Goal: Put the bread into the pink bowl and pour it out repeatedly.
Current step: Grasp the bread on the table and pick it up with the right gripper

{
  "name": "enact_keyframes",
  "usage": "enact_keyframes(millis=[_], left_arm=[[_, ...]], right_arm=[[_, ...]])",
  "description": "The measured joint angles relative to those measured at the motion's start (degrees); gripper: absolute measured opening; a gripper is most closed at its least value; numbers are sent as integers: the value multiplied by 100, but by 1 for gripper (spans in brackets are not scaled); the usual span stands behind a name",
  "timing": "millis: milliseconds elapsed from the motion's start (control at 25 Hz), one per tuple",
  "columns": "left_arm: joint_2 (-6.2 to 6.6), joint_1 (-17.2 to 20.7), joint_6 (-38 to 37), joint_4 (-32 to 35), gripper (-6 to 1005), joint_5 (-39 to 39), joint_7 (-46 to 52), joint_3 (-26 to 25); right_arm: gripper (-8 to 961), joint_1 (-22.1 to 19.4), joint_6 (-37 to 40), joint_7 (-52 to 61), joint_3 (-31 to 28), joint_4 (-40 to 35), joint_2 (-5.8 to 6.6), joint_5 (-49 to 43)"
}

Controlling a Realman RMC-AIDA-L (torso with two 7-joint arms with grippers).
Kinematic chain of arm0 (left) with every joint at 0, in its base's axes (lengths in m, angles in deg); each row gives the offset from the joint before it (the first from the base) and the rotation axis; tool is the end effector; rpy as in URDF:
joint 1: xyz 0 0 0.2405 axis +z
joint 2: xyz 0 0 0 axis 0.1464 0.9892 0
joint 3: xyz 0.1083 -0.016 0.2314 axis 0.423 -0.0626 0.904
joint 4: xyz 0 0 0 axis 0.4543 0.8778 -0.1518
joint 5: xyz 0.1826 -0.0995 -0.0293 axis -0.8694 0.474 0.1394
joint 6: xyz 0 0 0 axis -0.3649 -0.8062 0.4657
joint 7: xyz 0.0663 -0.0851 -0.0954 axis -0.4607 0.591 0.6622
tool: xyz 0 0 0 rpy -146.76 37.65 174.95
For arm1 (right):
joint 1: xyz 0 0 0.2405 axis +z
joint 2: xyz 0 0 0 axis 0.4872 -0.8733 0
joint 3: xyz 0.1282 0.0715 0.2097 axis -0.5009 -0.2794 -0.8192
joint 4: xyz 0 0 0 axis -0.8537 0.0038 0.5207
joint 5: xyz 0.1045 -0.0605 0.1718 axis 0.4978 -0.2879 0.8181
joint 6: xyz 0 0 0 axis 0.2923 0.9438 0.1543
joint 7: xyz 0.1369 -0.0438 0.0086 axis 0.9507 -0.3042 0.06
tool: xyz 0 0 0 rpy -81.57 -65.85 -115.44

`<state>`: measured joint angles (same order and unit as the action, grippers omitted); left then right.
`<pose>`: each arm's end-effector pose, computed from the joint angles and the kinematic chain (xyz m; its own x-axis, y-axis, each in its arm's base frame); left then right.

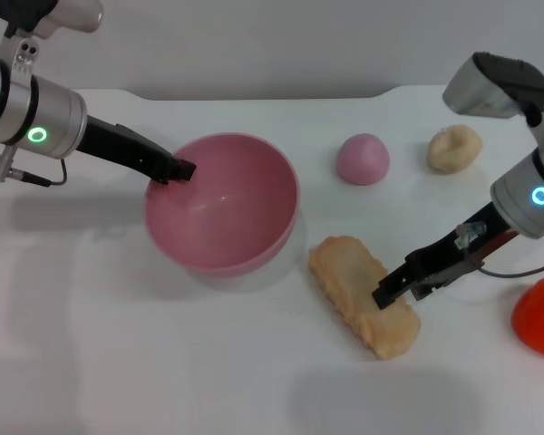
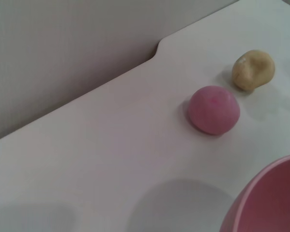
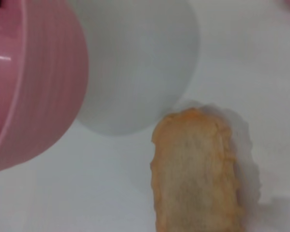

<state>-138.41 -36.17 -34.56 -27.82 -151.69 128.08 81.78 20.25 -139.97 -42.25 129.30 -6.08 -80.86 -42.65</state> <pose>-0.2093 0.4191 0.0159 0.7689 0.6315 0.0998 0.6247 -0.7088 -0.3276 0.2116 0.3723 -0.0281 0.3565 -0.9179 0.1744 -0.8918 -0.3899 -0.2294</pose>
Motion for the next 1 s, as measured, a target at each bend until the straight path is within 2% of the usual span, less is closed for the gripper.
enact_keyframes(millis=[1000], left_arm=[[-36, -16, 18, 24, 85, 0, -79, -1]], right_arm=[[701, 41, 567, -203, 5, 189, -213, -4]])
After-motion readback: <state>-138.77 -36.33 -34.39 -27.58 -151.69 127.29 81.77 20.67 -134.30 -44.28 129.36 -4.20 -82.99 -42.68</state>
